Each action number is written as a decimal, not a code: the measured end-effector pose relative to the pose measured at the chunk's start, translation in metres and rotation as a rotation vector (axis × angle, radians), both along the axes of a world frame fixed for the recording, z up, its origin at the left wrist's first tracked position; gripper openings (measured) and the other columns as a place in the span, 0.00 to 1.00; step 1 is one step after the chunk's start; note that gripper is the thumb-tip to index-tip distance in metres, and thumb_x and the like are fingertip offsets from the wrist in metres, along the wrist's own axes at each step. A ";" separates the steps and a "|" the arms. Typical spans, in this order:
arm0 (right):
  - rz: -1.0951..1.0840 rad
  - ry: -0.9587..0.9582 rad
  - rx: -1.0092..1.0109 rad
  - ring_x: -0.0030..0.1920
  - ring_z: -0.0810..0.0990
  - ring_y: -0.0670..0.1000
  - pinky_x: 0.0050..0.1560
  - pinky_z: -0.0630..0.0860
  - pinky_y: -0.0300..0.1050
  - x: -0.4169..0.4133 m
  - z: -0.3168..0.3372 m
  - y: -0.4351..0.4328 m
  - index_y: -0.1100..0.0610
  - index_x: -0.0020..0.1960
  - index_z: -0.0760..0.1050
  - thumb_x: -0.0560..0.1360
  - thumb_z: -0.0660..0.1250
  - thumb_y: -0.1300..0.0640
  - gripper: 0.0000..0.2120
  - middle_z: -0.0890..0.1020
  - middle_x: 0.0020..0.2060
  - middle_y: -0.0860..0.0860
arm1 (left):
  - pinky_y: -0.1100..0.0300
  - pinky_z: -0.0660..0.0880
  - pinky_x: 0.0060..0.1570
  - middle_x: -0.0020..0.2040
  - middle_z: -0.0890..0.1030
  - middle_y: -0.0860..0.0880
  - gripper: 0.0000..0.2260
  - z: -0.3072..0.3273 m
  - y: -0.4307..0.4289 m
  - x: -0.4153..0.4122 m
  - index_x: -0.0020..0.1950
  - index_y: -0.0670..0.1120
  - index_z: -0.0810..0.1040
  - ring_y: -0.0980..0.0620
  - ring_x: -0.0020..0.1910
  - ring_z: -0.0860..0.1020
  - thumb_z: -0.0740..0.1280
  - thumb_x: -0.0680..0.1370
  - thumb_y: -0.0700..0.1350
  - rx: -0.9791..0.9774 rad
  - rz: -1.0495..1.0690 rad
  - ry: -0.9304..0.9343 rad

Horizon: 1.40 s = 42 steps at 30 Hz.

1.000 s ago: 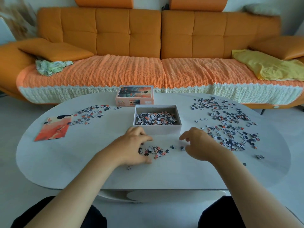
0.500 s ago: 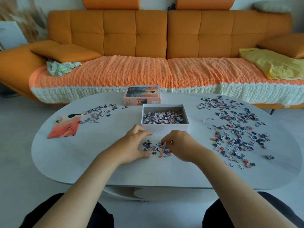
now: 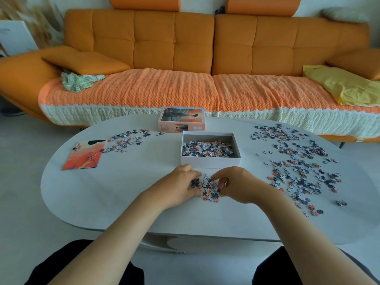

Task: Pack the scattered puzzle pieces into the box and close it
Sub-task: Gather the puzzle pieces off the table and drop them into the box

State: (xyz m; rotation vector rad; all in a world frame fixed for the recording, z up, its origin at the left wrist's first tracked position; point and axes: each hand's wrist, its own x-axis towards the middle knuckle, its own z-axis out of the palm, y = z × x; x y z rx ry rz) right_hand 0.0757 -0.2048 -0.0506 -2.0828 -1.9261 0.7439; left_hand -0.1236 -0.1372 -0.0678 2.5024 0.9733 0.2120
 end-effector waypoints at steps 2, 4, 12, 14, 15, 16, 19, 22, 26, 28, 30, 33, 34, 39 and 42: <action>0.005 -0.003 0.000 0.44 0.77 0.41 0.47 0.73 0.34 -0.002 0.000 0.000 0.46 0.66 0.74 0.73 0.71 0.59 0.23 0.79 0.47 0.41 | 0.58 0.69 0.60 0.60 0.68 0.56 0.32 0.005 0.003 -0.004 0.76 0.51 0.64 0.57 0.59 0.67 0.67 0.75 0.62 -0.038 0.028 0.029; 0.041 -0.035 -0.002 0.50 0.75 0.45 0.52 0.74 0.38 -0.004 0.002 -0.001 0.44 0.70 0.68 0.71 0.72 0.53 0.29 0.72 0.56 0.44 | 0.54 0.70 0.62 0.64 0.65 0.56 0.42 0.007 0.004 -0.010 0.76 0.53 0.60 0.55 0.66 0.63 0.65 0.69 0.72 0.024 0.045 0.156; 0.132 -0.117 -0.031 0.62 0.71 0.52 0.62 0.72 0.47 -0.013 -0.001 0.012 0.46 0.74 0.62 0.66 0.75 0.39 0.41 0.65 0.64 0.48 | 0.55 0.70 0.60 0.55 0.66 0.53 0.29 -0.002 -0.007 0.002 0.71 0.54 0.69 0.53 0.62 0.64 0.68 0.73 0.64 0.044 -0.030 0.081; 0.100 -0.075 0.002 0.56 0.74 0.50 0.58 0.74 0.44 -0.014 0.000 0.014 0.46 0.71 0.68 0.68 0.75 0.44 0.33 0.68 0.61 0.48 | 0.56 0.69 0.60 0.54 0.67 0.53 0.23 0.000 -0.005 0.005 0.70 0.54 0.71 0.54 0.61 0.66 0.69 0.76 0.57 -0.023 -0.066 0.044; 0.093 -0.063 0.015 0.53 0.74 0.49 0.55 0.73 0.43 -0.014 0.000 0.015 0.45 0.69 0.70 0.69 0.75 0.46 0.30 0.69 0.60 0.48 | 0.56 0.69 0.59 0.53 0.68 0.53 0.22 0.002 -0.003 0.005 0.69 0.54 0.72 0.54 0.59 0.68 0.69 0.76 0.56 -0.047 -0.069 0.036; 0.089 -0.058 0.024 0.51 0.74 0.48 0.53 0.72 0.41 -0.013 0.001 0.015 0.45 0.68 0.71 0.69 0.75 0.47 0.29 0.70 0.60 0.48 | 0.56 0.70 0.58 0.54 0.68 0.54 0.23 0.005 -0.001 0.003 0.69 0.55 0.72 0.54 0.58 0.70 0.70 0.75 0.56 -0.072 -0.058 0.032; 0.078 -0.034 -0.008 0.48 0.74 0.45 0.52 0.71 0.39 -0.008 0.003 0.014 0.45 0.70 0.69 0.70 0.75 0.46 0.31 0.71 0.59 0.46 | 0.57 0.71 0.60 0.60 0.68 0.56 0.34 0.013 0.008 -0.011 0.74 0.54 0.65 0.56 0.57 0.70 0.73 0.72 0.58 -0.106 0.002 0.114; 0.072 -0.055 -0.078 0.52 0.73 0.47 0.57 0.74 0.44 -0.002 0.007 0.009 0.46 0.73 0.65 0.66 0.77 0.43 0.39 0.69 0.62 0.46 | 0.59 0.71 0.59 0.58 0.69 0.56 0.31 0.014 0.018 -0.029 0.73 0.54 0.67 0.56 0.55 0.72 0.73 0.72 0.54 -0.083 0.020 0.235; 0.072 -0.099 -0.057 0.51 0.74 0.48 0.54 0.74 0.42 -0.004 0.004 0.011 0.48 0.72 0.67 0.66 0.78 0.44 0.39 0.71 0.60 0.47 | 0.59 0.73 0.55 0.51 0.74 0.56 0.23 0.009 0.018 -0.026 0.68 0.51 0.74 0.56 0.48 0.74 0.73 0.74 0.49 -0.076 0.042 0.149; 0.050 -0.083 -0.039 0.50 0.75 0.48 0.49 0.72 0.39 -0.006 0.002 0.013 0.49 0.71 0.69 0.65 0.78 0.45 0.37 0.73 0.57 0.46 | 0.57 0.73 0.53 0.51 0.75 0.53 0.20 0.006 0.015 -0.016 0.64 0.48 0.76 0.54 0.47 0.75 0.73 0.74 0.50 -0.054 0.043 0.108; 0.028 -0.069 -0.036 0.50 0.75 0.47 0.43 0.71 0.36 -0.008 0.002 0.015 0.48 0.70 0.71 0.65 0.79 0.45 0.36 0.74 0.55 0.45 | 0.56 0.74 0.51 0.51 0.74 0.51 0.18 0.004 0.012 -0.007 0.59 0.46 0.77 0.51 0.47 0.75 0.73 0.73 0.52 -0.035 0.046 0.093; 0.000 -0.025 -0.037 0.48 0.75 0.46 0.38 0.71 0.35 -0.011 0.003 0.015 0.48 0.69 0.72 0.65 0.79 0.45 0.35 0.75 0.53 0.44 | 0.54 0.74 0.53 0.52 0.73 0.50 0.22 0.006 0.011 0.002 0.65 0.46 0.75 0.51 0.49 0.75 0.73 0.74 0.52 -0.049 0.048 0.084; -0.005 -0.015 -0.035 0.48 0.76 0.46 0.38 0.72 0.36 -0.011 0.004 0.015 0.48 0.69 0.72 0.64 0.79 0.45 0.35 0.75 0.53 0.44 | 0.54 0.74 0.54 0.52 0.72 0.50 0.23 0.007 0.010 0.003 0.66 0.47 0.75 0.51 0.49 0.75 0.73 0.74 0.52 -0.056 0.044 0.088; 0.003 -0.032 0.010 0.46 0.76 0.46 0.37 0.71 0.35 -0.015 0.003 0.014 0.45 0.63 0.77 0.64 0.79 0.45 0.28 0.75 0.49 0.44 | 0.59 0.71 0.50 0.51 0.69 0.53 0.23 0.010 0.006 0.008 0.67 0.51 0.76 0.53 0.50 0.74 0.73 0.73 0.52 -0.089 0.034 0.063; -0.054 0.061 0.056 0.41 0.81 0.48 0.39 0.80 0.44 -0.019 0.000 0.014 0.49 0.55 0.81 0.65 0.79 0.49 0.19 0.78 0.45 0.47 | 0.59 0.72 0.52 0.52 0.71 0.53 0.18 0.008 0.003 0.011 0.62 0.51 0.79 0.54 0.51 0.74 0.74 0.73 0.49 -0.084 0.067 -0.003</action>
